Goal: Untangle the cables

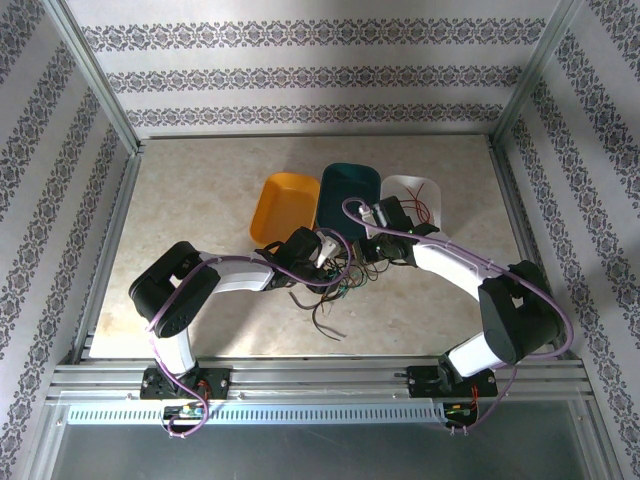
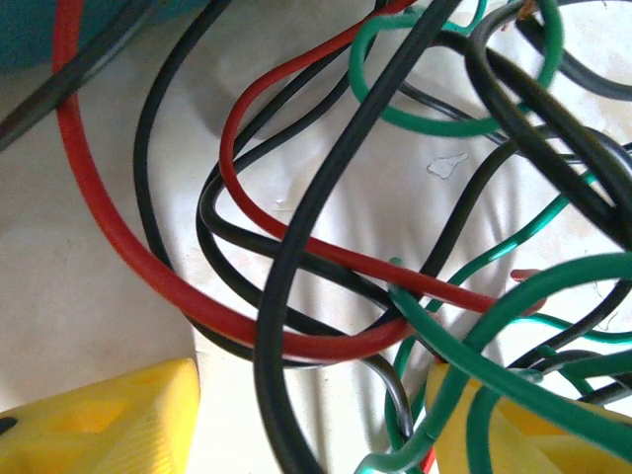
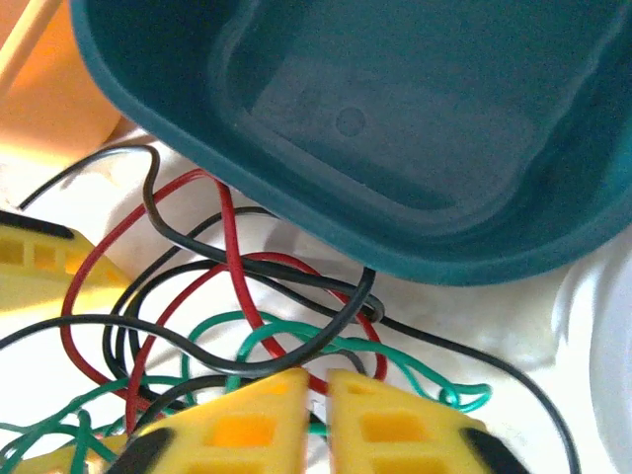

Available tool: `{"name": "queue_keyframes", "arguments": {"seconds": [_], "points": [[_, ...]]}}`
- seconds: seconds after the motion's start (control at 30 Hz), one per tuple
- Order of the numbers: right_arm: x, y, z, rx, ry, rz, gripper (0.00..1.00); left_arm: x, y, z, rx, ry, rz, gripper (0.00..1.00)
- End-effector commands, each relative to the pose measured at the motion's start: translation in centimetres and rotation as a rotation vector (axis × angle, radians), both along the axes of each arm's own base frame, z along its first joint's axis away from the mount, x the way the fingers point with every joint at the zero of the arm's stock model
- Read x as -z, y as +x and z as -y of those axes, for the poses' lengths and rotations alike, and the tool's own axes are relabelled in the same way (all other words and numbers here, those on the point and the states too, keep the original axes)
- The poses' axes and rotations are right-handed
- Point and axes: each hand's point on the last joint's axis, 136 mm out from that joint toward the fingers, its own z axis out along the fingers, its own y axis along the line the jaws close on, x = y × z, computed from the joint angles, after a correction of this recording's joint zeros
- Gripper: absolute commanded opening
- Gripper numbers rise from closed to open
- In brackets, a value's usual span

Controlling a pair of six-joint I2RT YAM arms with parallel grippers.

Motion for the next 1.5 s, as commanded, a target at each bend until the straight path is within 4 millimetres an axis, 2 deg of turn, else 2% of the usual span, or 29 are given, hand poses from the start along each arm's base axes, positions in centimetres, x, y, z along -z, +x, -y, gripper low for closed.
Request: {"name": "queue_keyframes", "arguments": {"seconds": [0.0, 0.3, 0.33, 0.4, 0.47, 0.53, 0.7, 0.77, 1.0, 1.17, 1.27, 1.37, 1.47], "points": [[-1.2, 0.0, -0.1, -0.008, -0.004, 0.037, 0.00, 1.4, -1.9, -1.4, 0.006, 0.046, -0.102, 0.62], [-5.6, -0.2, 2.2, 0.087, 0.085, 0.122, 0.00, 1.7, -1.6, -1.6, -0.007, 0.058, -0.090, 0.59], [-5.8, -0.4, 2.5, 0.094, 0.093, 0.123, 0.00, 1.7, -1.7, -1.6, 0.002, 0.059, -0.091, 0.55], [-5.9, -0.9, 2.9, 0.097, 0.099, 0.111, 0.02, 1.7, -2.0, -1.9, 0.017, 0.076, -0.090, 0.36], [-5.6, -1.5, 2.8, 0.086, 0.105, 0.088, 0.07, 1.7, -2.4, -2.4, 0.037, 0.099, -0.078, 0.14], [-5.3, -2.3, 2.2, 0.059, 0.127, 0.057, 0.15, 1.3, -2.7, -3.0, 0.053, 0.114, -0.061, 0.00], [-4.8, -4.2, -0.1, -0.044, 0.157, 0.019, 0.34, -0.8, -4.7, -2.9, 0.172, 0.038, -0.051, 0.00], [-4.6, -4.6, -0.7, -0.071, 0.159, 0.013, 0.39, -1.5, -5.2, -3.1, 0.214, 0.019, -0.058, 0.00], [-4.1, -5.5, -2.4, -0.146, 0.187, -0.034, 0.40, -2.0, -6.2, -4.4, 0.319, 0.004, -0.164, 0.00], [-3.6, -5.7, -3.5, -0.176, 0.189, -0.063, 0.39, -1.8, -5.9, -4.3, 0.326, 0.001, -0.188, 0.00], [-2.8, -6.5, -4.2, -0.203, 0.198, -0.111, 0.38, -1.8, -5.6, -4.2, 0.328, 0.006, -0.182, 0.00], [-1.7, -6.8, -4.0, -0.200, 0.169, -0.126, 0.40, -1.7, -5.5, -4.2, 0.328, 0.011, -0.179, 0.00], [-0.9, -5.8, -2.9, -0.153, 0.098, -0.094, 0.40, -1.6, -5.6, -4.1, 0.333, 0.009, -0.188, 0.00]]}}
